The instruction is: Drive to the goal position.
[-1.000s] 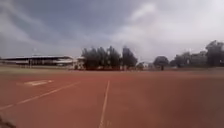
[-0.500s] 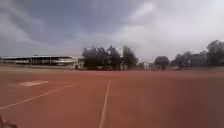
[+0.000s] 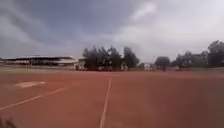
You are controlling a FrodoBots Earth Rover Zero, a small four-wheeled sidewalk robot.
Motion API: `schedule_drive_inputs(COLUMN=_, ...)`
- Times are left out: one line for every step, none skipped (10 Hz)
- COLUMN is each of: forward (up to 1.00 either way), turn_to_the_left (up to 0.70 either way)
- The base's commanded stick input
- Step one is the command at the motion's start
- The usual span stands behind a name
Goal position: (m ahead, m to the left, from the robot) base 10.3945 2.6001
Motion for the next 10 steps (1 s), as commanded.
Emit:
schedule_drive_inputs(forward=0.7, turn_to_the_left=0.0)
schedule_drive_inputs(forward=0.7, turn_to_the_left=0.0)
schedule_drive_inputs(forward=0.7, turn_to_the_left=0.0)
schedule_drive_inputs(forward=0.7, turn_to_the_left=0.0)
schedule_drive_inputs(forward=0.7, turn_to_the_left=0.0)
schedule_drive_inputs(forward=0.7, turn_to_the_left=0.0)
schedule_drive_inputs(forward=0.7, turn_to_the_left=0.0)
schedule_drive_inputs(forward=0.7, turn_to_the_left=0.0)
schedule_drive_inputs(forward=0.7, turn_to_the_left=0.0)
schedule_drive_inputs(forward=0.7, turn_to_the_left=0.0)
